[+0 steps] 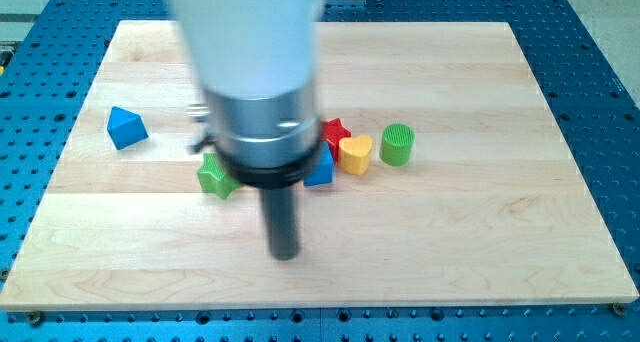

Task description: Move the cube to the top of the green star

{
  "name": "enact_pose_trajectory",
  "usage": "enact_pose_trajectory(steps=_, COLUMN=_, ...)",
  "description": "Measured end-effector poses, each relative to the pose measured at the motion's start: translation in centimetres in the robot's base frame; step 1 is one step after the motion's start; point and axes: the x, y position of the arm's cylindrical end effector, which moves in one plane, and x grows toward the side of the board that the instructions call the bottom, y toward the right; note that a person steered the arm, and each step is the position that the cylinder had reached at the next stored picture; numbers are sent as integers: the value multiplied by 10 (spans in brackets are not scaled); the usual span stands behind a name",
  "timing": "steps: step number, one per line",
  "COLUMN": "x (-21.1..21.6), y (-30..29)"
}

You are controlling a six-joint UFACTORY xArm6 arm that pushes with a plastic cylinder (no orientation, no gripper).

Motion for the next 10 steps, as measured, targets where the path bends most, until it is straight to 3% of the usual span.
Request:
enact_pose_trajectory(steps=3, x=-82, y=29)
enact_pose_trajectory(steps=4, x=-83, y=29)
enact_pose_trajectory(steps=8, x=-140, y=-27)
enact_pose_trajectory(steps=10, x=-176, y=-29)
